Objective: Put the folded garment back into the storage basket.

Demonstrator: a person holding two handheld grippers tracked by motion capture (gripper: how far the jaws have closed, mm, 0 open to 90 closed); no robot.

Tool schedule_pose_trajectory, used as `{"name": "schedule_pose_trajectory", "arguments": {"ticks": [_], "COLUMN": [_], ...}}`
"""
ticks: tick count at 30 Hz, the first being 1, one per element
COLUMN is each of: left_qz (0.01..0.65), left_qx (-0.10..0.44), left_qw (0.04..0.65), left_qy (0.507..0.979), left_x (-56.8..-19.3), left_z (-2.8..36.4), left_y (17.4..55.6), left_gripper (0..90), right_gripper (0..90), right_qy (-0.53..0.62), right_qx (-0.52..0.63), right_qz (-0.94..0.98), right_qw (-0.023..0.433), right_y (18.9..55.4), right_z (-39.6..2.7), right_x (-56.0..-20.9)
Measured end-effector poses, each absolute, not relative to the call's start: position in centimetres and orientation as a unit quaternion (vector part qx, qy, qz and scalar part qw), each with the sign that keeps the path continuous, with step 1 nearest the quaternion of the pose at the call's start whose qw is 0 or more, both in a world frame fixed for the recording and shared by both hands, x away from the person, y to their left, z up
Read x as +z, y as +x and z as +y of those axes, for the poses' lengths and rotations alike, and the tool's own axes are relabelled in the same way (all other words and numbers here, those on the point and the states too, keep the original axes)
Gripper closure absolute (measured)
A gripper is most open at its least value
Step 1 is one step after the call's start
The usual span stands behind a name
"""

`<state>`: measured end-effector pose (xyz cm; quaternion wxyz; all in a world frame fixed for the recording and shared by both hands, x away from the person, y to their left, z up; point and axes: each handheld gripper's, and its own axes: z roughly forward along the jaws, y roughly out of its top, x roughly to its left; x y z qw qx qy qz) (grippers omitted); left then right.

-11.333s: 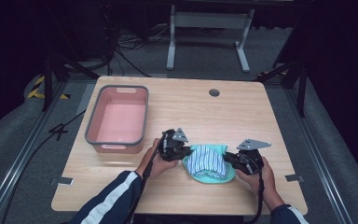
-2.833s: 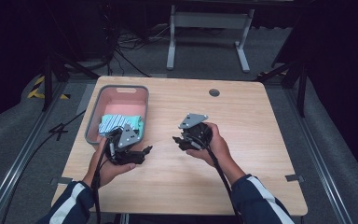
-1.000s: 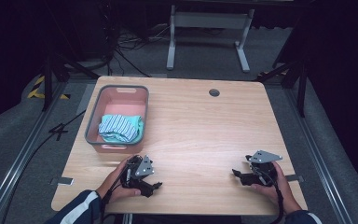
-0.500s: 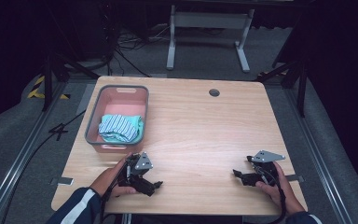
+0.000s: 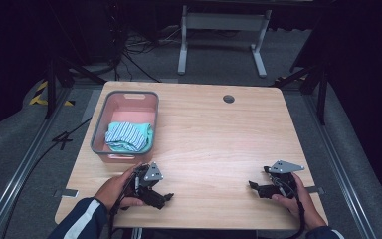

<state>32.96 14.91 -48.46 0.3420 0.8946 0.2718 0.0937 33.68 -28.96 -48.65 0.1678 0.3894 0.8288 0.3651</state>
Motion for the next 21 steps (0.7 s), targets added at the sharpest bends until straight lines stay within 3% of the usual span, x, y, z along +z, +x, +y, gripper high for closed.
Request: {"name": "schedule_pose_trajectory", "arguments": {"ticks": [21], "left_qz": [0.280], "left_qx": [0.095], "left_qw": [0.339], "left_qy": [0.893], "left_x": [-48.43], "left_z": [14.91], "left_y": [32.80], "left_gripper": [0.0], "right_gripper": [16.1], "right_qy": [0.389], "right_qx": [0.365], "right_qz": [0.829], "right_qw": [0.167], "right_y": [33.70], "right_z": [-28.98], "right_x": [-48.66]}}
